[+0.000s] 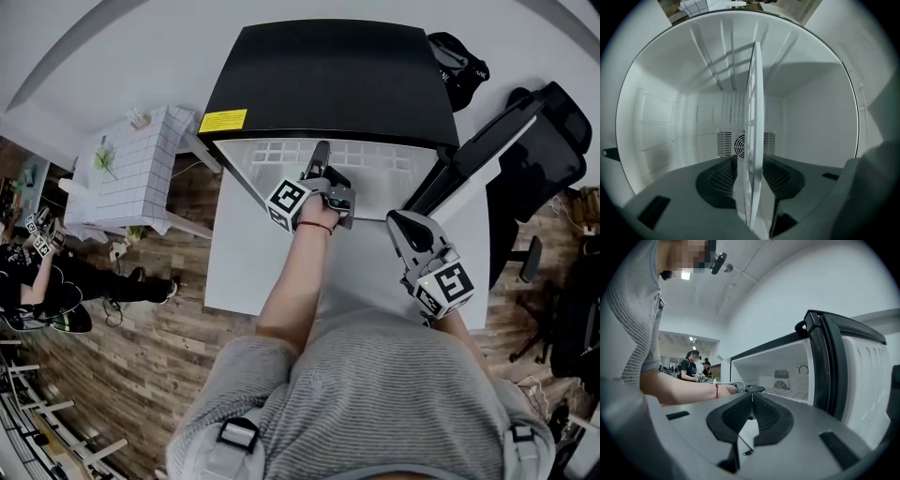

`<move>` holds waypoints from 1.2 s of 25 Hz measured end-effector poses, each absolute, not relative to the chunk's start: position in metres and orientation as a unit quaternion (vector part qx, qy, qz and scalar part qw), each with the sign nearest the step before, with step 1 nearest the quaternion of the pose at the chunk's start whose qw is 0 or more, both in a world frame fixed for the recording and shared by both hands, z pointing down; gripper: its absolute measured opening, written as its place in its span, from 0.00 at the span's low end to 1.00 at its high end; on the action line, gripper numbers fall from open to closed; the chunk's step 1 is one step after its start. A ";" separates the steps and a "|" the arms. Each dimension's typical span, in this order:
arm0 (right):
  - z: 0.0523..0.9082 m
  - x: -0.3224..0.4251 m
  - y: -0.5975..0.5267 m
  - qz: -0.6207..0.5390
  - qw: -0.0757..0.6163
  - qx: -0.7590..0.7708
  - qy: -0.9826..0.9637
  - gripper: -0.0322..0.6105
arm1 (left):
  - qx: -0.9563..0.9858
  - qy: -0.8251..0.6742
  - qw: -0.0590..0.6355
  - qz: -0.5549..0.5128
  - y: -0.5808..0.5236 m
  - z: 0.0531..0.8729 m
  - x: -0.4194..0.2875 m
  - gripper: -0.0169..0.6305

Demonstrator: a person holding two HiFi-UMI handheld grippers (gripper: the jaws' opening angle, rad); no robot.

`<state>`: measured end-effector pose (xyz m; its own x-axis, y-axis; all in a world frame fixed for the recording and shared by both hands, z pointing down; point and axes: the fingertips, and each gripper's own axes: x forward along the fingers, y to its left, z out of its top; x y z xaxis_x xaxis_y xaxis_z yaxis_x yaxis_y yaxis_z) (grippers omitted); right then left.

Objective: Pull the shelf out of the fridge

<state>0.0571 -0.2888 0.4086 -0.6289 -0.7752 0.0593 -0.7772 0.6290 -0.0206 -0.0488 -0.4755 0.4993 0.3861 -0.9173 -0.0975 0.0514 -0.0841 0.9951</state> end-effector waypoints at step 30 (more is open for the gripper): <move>0.421 0.055 -0.301 0.042 0.028 0.420 -0.906 0.07 | 0.577 -0.395 0.565 -0.438 -0.510 0.509 -0.049 0.26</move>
<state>0.0552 -0.3007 0.4213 -0.6452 -0.7592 0.0860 -0.7639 0.6432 -0.0535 -0.0492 -0.5103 0.5085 0.3040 -0.9508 -0.0597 0.0389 -0.0502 0.9980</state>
